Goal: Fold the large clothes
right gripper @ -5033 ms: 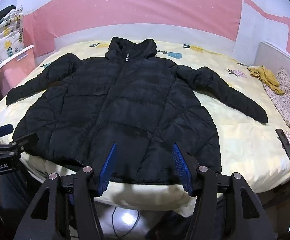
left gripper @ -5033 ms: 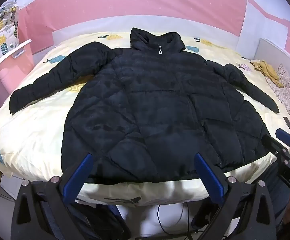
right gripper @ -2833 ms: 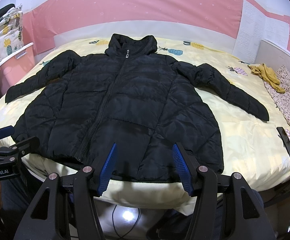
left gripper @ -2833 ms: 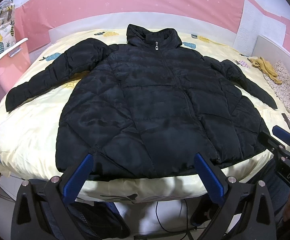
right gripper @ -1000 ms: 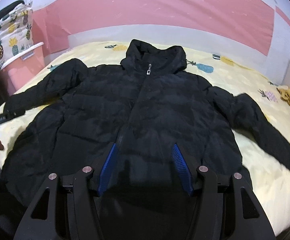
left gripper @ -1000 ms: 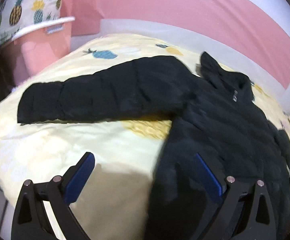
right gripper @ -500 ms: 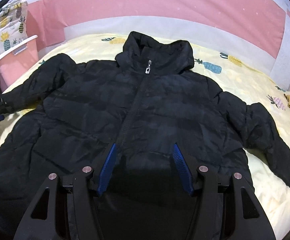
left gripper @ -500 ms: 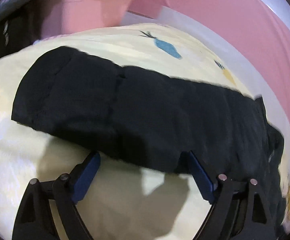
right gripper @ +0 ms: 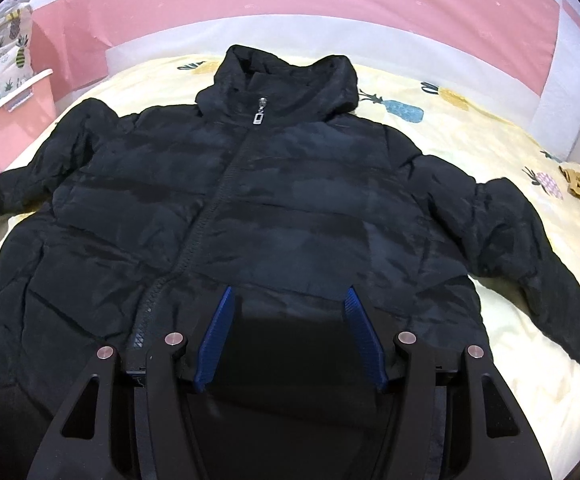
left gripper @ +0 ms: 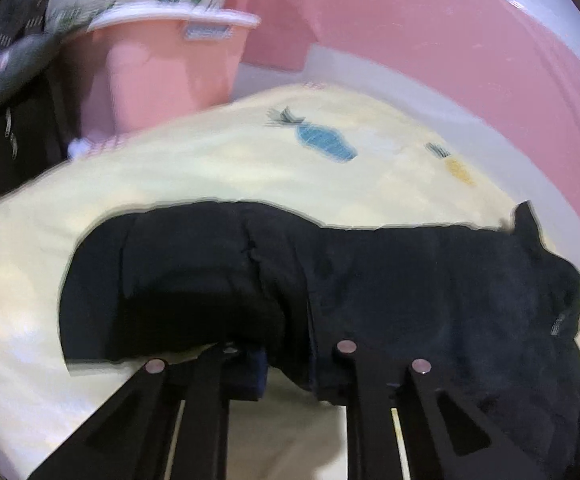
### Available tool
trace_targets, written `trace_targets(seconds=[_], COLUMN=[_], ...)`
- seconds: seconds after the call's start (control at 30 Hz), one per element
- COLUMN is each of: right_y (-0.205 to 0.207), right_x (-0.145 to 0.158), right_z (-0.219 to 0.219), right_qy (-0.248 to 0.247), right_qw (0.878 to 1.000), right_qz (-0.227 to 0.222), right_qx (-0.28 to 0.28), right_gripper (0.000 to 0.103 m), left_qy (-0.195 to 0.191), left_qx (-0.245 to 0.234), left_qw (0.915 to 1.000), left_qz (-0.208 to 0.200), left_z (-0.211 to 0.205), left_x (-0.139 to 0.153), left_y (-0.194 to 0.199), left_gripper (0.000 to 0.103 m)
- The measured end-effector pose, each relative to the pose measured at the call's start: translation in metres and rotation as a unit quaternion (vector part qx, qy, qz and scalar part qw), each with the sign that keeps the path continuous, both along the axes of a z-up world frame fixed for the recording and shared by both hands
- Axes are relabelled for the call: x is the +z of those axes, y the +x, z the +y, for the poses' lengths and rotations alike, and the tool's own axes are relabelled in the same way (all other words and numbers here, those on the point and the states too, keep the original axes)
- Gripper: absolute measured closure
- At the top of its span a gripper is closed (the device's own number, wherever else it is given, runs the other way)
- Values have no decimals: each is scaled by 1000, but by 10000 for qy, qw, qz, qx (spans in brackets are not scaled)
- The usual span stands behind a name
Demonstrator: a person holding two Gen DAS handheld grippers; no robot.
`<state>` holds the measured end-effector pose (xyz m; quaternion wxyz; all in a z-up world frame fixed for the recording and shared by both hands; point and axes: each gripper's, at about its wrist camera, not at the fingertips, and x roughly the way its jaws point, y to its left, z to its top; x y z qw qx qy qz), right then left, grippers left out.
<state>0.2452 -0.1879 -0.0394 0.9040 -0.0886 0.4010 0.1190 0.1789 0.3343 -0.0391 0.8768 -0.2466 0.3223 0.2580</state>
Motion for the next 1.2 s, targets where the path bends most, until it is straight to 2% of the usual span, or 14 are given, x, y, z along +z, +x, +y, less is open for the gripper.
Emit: trace_targets(seconds=[0.13,0.27,0.4,0.53,0.63,0.73,0.83,0.9,0.97,1.03,1.1,1.2], right_y=[-2,-6,-13,-16,-16,-17,-18,-19,-18,-18,-17,-20], right_x=[1,3,9,13,12,8,4,1,-2,-5,-5,0], right_z=[-15,-31,-49,-72,-87,-100,-113,-121,-127,-131,-132,-131], right_qy=[104,280,422,542,610,608,608,635,663,703,723,714], right_qw=[9999,9992,9983,9968,9954,9944,9933,9922,9911,9901,9899,9904], right_qz=[26,65,4,-39,-9,25,55,69,100,127,133,47], right_qx=[-114,-275,-398,-589,-735,-862,-977,-1070,-1150,-1212,-1216,-1179], right_gripper=[45,45,45,45,45,45,45,45,45,45,45,45], left_qy=[297,498,488,504,469,275,123,54,93,-113,-368,-713], left_qx=[-409,-972,-1749,-2607,-3252,-3795,-4194,-4324,-4379,-4531,-4626,-4817], left_qw=[9979,9906,9763,9546,9343,9169,9034,8991,8977,8908,8854,8727], left_qz=[-414,-819,-1174,-1354,-1380,-1207,-884,-683,-477,-312,-261,-351], left_z=[-26,-66,-119,-188,-246,-293,-332,-346,-360,-366,-374,-369], left_x=[58,113,153,171,166,142,101,77,57,40,33,35], left_y=[-4,2,21,48,70,98,122,133,144,153,151,143], left_gripper=[89,89,89,89,89,89,89,89,78,48,38,28])
